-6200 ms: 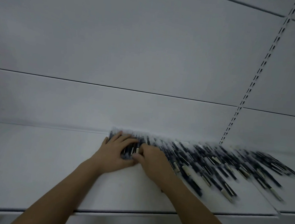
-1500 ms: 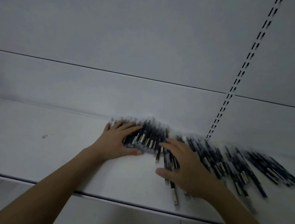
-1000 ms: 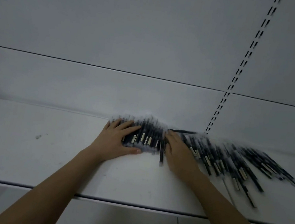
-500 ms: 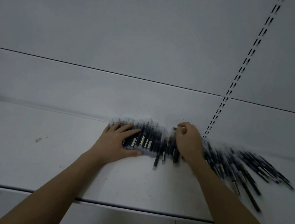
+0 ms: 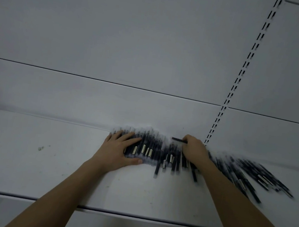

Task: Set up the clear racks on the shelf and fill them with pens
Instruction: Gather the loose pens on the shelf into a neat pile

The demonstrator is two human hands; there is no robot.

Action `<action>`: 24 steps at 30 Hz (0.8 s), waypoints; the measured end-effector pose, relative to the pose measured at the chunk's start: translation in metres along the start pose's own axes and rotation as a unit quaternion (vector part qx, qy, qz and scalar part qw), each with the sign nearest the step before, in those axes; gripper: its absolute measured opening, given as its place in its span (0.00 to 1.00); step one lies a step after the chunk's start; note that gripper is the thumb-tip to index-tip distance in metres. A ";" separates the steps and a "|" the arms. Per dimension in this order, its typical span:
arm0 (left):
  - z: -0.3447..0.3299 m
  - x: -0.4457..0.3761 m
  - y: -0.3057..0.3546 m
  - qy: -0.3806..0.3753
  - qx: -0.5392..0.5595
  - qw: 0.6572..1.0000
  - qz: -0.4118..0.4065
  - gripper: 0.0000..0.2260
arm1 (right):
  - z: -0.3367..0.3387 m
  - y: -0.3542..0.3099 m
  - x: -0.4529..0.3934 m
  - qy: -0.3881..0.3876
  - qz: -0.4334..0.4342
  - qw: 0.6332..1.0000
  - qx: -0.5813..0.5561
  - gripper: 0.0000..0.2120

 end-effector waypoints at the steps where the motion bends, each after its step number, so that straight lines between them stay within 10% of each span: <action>1: 0.000 0.000 0.000 -0.001 0.000 1.000 -0.001 0.47 | 0.001 -0.004 0.001 0.002 0.009 1.000 -0.002 0.08; 17: 0.002 0.002 0.000 -0.005 -0.013 1.000 0.008 0.48 | -0.017 -0.068 0.050 -0.107 0.103 0.975 -0.164 0.13; 24: 0.000 0.001 0.001 -0.005 0.005 1.000 0.002 0.49 | -0.038 -0.048 0.092 -0.176 0.103 0.975 -0.090 0.49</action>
Point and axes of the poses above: each hand's wrist, its own x-axis away from the middle knuckle, its own z-axis out of the back of the hand, y = z × x, the point moved 10 cm from there along -x, towards the middle knuckle, and after that the axes turned 14 degrees about -x, right-handed, at the moved point
